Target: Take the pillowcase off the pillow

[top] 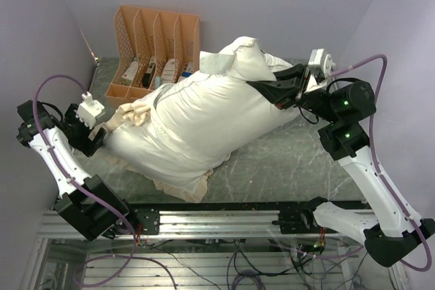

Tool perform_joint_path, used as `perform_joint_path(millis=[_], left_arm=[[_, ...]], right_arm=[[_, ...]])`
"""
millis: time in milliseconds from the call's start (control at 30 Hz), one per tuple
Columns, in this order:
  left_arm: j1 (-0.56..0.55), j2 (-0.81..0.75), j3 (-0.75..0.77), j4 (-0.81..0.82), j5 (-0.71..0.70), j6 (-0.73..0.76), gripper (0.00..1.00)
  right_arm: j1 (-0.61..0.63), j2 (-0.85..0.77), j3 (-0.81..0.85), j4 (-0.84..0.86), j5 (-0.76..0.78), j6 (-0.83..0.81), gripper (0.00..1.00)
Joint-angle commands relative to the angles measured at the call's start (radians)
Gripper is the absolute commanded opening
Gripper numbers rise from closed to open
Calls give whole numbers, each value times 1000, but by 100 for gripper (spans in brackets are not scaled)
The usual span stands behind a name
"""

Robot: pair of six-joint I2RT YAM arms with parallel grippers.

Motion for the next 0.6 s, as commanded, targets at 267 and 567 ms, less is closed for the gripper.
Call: perform_joint_path(millis=[267,567], left_arm=[[19,31,-95,-132,36,276,61],[29,40,-74,-84,-74,184,7]], right_arm=[[0,-34,21,155,-93,101,0],[0,-41,29,104,353,59,0]])
